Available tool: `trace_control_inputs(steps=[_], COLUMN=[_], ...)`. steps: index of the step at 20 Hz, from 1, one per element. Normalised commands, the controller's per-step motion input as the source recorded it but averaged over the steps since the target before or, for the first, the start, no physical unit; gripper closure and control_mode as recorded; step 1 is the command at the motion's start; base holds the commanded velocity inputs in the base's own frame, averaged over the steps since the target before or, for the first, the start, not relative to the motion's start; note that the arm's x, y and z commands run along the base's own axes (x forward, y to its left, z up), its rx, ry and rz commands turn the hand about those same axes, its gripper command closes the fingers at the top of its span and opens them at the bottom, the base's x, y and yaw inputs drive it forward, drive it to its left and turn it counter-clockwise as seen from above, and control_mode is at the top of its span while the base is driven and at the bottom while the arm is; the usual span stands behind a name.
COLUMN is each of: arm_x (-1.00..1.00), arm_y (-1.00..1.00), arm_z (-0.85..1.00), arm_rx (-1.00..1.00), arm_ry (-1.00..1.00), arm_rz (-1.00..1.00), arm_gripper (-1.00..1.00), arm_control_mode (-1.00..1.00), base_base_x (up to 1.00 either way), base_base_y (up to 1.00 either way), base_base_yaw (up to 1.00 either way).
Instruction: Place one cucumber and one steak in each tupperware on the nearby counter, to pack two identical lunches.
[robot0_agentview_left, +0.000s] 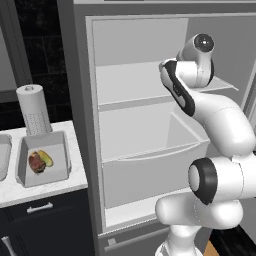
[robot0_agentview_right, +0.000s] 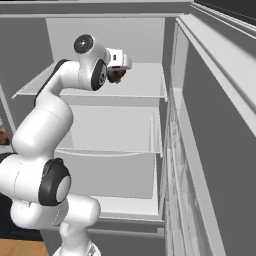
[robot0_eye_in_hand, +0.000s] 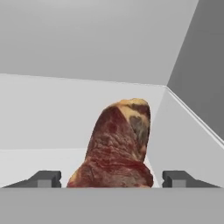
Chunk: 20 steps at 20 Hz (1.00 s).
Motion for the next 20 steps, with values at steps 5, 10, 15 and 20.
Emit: trace_control_inputs(steps=[5, 10, 15, 20], arm_x=[0.0, -0.09, -0.95, -1.0], arm_y=[0.0, 0.0, 0.0, -0.01], arm_z=[0.0, 0.0, 0.2, 0.29], arm_rx=[0.0, 0.0, 0.0, 0.0], arm_ry=[0.0, 0.0, -0.06, 0.0], arm_rz=[0.0, 0.0, 0.0, 0.02], arm_gripper=[1.0, 1.0, 1.0, 1.0], arm_control_mode=[-1.0, -1.0, -1.0, -1.0], base_base_x=[0.0, 0.0, 0.0, 0.0], base_base_y=[0.0, 0.0, 0.0, 0.0], base_base_yaw=[0.0, 0.0, 0.0, 0.0])
